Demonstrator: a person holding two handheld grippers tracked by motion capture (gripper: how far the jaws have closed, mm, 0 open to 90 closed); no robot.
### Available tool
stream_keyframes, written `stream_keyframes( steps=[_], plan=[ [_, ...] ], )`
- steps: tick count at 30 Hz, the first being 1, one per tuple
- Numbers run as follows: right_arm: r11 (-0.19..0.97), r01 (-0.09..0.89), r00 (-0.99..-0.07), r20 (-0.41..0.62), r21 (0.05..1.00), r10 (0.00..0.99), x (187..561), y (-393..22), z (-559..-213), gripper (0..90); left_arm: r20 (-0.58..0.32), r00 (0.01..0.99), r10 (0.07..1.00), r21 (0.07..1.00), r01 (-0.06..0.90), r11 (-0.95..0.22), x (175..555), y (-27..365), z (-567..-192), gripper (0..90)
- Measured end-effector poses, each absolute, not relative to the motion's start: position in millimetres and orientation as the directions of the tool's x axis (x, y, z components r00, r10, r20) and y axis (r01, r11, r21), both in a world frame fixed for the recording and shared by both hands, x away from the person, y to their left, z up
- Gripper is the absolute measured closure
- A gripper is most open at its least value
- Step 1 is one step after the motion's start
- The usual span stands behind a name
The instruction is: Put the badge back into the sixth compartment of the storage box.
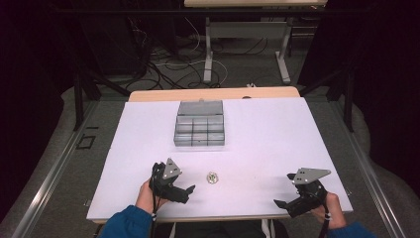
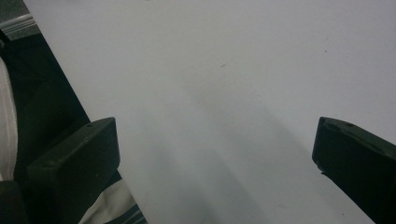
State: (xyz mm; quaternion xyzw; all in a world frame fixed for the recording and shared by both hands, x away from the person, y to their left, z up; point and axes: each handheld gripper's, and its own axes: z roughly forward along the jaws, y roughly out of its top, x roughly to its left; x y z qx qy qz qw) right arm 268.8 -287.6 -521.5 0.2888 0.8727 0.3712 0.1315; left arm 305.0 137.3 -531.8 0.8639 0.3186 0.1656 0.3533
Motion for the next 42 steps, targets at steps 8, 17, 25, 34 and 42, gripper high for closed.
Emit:
stream_keyframes(
  steps=[8, 17, 25, 34, 42],
  plan=[
    [0.561, 0.394, -0.802, -0.026, 0.728, 0.597, 269.4, -286.6, -522.7, 0.3, 0.038, 0.754, 0.655, 0.714, 0.438, -0.546, 312.5, 124.7, -535.0, 0.3],
    [0.575, 0.403, -0.807, -0.020, 0.712, 0.590, 269.1, -286.5, -522.7, 0.4, 0.030, 0.764, 0.644, 0.706, 0.440, -0.555, 319.7, 111.2, -539.5, 0.3],
    [0.578, 0.409, -0.807, -0.017, 0.706, 0.591, 269.1, -286.2, -523.1, 0.6, 0.002, 0.762, 0.648, 0.705, 0.459, -0.541, 325.1, 103.3, -541.7, 0.5],
    [0.576, 0.409, -0.806, -0.015, 0.708, 0.591, 269.4, -285.7, -524.1, 0.7, -0.007, 0.768, 0.641, 0.700, 0.461, -0.545, 329.4, 93.5, -544.2, 4.1],
    [0.575, 0.410, -0.806, -0.013, 0.708, 0.592, 269.6, -285.8, -524.2, 0.9, -0.010, 0.772, 0.636, 0.691, 0.465, -0.553, 333.4, 84.0, -546.7, 10.1]
  ],
)
